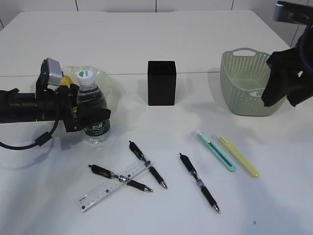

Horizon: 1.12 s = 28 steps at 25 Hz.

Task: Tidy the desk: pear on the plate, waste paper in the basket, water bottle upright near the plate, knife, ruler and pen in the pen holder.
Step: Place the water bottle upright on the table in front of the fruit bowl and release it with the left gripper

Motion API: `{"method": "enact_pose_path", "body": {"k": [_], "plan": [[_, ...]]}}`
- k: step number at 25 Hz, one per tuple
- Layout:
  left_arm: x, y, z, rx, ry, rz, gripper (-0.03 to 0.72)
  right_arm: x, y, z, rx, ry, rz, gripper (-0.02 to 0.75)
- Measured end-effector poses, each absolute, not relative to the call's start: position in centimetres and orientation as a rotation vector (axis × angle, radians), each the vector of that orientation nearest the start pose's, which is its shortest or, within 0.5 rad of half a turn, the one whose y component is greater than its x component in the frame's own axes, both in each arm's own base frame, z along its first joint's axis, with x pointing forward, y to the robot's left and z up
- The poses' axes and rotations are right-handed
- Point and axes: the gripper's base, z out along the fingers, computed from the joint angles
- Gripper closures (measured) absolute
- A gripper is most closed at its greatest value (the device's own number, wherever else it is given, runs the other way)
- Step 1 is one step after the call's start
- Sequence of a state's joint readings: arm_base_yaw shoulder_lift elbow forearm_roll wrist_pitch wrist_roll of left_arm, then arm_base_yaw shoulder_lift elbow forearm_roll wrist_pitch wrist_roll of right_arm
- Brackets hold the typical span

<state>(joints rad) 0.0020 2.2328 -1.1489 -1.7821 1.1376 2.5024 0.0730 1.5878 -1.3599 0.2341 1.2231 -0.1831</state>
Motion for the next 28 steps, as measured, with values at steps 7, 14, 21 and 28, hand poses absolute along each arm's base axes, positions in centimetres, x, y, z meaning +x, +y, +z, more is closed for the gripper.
{"method": "enact_pose_path", "body": {"k": [7,14,21,28], "plan": [[39.5,-8.0,12.0,1.009,1.588,-0.815,0.125,31.1,4.3,30.5,-0.289,2.892,0.316,0.298],[39.4,-8.0,15.3,1.029,1.517,-0.764,0.125,31.1,4.3,30.5,-0.289,2.892,0.316,0.298],[38.9,-7.9,18.9,1.034,1.452,-0.726,0.125,31.1,4.3,30.5,-0.289,2.892,0.316,0.299],[38.1,-8.0,22.4,0.93,1.489,-0.82,0.125,31.1,4.3,30.5,-0.289,2.892,0.316,0.298]]}}
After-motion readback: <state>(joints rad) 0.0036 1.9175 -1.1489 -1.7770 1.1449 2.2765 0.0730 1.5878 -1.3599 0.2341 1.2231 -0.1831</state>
